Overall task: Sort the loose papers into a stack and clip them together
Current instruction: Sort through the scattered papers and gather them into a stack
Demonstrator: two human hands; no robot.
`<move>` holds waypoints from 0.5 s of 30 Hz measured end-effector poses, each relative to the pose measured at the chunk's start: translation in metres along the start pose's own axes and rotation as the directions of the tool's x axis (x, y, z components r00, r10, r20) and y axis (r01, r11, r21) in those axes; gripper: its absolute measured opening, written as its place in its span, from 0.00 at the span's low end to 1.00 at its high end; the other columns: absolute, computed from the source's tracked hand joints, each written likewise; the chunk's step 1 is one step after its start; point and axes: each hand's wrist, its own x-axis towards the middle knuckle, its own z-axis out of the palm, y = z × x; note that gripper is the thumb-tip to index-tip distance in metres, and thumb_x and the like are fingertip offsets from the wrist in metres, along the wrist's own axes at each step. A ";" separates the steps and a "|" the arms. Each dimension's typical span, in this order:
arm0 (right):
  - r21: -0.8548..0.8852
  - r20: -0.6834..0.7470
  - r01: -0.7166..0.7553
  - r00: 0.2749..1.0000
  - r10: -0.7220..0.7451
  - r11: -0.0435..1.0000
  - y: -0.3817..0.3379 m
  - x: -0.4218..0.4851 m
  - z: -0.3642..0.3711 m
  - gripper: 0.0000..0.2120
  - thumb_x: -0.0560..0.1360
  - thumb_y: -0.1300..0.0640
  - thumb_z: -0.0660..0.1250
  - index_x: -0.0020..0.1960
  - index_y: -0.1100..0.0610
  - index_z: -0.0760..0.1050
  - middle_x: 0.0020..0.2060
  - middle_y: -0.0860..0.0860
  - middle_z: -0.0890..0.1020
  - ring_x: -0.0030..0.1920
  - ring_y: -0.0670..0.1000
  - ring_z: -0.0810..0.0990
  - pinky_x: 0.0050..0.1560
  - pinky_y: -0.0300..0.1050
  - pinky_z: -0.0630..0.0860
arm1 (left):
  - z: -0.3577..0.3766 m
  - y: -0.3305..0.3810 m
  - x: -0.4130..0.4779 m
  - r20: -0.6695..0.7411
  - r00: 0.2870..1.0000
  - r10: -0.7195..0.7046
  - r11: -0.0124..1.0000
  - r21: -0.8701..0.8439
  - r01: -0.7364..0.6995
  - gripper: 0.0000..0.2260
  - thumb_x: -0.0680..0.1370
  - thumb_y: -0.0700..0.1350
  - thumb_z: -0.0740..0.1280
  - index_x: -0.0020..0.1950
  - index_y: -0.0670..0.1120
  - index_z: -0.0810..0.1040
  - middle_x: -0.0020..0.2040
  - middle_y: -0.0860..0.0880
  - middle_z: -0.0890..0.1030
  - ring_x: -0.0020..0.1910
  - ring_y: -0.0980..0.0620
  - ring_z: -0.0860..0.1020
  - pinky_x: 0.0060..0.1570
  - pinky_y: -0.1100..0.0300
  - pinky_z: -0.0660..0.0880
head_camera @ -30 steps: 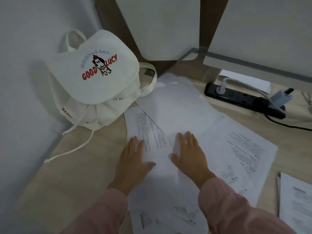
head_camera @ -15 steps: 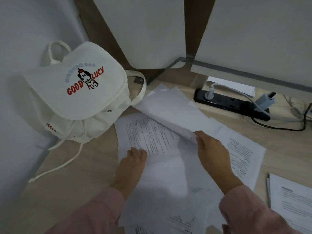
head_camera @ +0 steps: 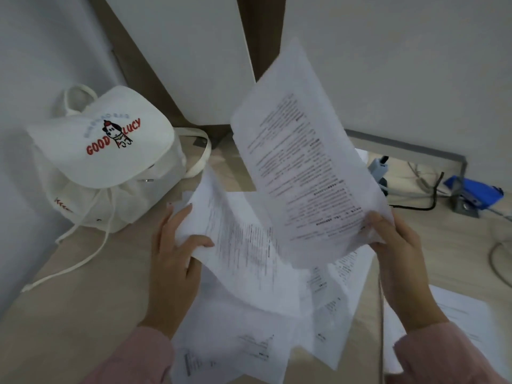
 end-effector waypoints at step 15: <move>-0.043 -0.229 -0.546 0.820 0.524 0.837 0.096 -0.048 -0.070 0.13 0.76 0.68 0.57 0.60 0.64 0.71 0.39 0.54 0.77 0.37 0.53 0.75 0.34 0.46 0.73 | -0.018 0.000 -0.104 0.191 0.494 -0.848 0.366 -0.462 0.808 0.15 0.78 0.33 0.58 0.61 0.45 0.75 0.61 0.46 0.74 0.53 0.48 0.75 0.47 0.59 0.72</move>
